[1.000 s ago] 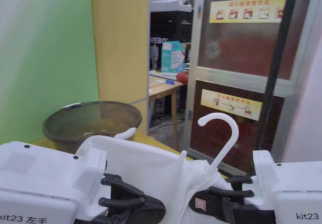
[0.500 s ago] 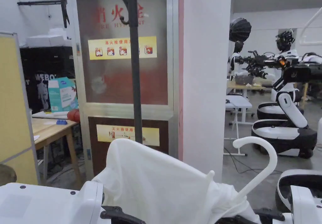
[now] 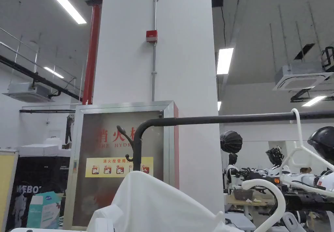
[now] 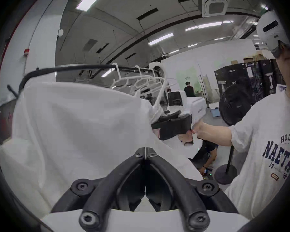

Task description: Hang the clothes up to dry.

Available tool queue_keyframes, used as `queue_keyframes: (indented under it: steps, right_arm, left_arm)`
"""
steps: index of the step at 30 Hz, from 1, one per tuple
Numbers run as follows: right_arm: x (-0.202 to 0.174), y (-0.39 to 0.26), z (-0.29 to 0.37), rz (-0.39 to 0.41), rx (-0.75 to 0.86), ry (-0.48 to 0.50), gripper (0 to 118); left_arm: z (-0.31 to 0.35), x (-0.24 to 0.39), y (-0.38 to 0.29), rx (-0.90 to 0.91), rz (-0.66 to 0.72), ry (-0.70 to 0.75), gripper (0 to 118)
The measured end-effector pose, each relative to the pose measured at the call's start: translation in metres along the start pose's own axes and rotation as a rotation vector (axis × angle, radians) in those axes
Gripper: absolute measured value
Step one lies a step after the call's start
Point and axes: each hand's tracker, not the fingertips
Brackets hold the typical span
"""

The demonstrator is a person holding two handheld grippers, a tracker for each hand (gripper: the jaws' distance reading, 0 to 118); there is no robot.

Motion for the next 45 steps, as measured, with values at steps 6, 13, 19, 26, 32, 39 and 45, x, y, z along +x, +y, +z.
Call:
queue_keyframes:
  steps: [6, 13, 19, 26, 32, 39, 45]
  right_arm:
    - [0.003, 0.014, -0.001, -0.114, -0.03, -0.171, 4]
    - [-0.016, 0.032, -0.031, -0.1, -0.034, -0.68, 5]
    - [-0.023, 0.036, -0.077, 0.021, -0.072, -0.787, 5]
    - [-0.021, 0.046, -0.09, 0.024, -0.089, -0.806, 5]
    - [-0.015, 0.061, -0.096, 0.011, -0.096, -0.804, 5]
    - [0.034, 0.123, -0.152, -0.025, -0.145, -0.805, 5]
    - [0.069, 0.167, -0.208, -0.086, -0.239, -0.843, 5]
  left_arm:
    - [-0.015, 0.009, 0.013, 0.072, -0.003, 0.149, 0]
    - [-0.081, 0.003, 0.065, -0.019, 0.209, 0.985, 0]
    - [-0.126, 0.01, 0.097, 0.037, 0.194, 0.946, 0]
    - [-0.129, 0.004, 0.105, 0.03, 0.241, 0.913, 0]
    - [-0.124, 0.003, 0.103, 0.04, 0.239, 0.934, 0]
    - [-0.122, 0.0, 0.105, 0.034, 0.226, 0.958, 0]
    - [-0.122, -0.007, 0.096, 0.006, 0.213, 0.978, 0]
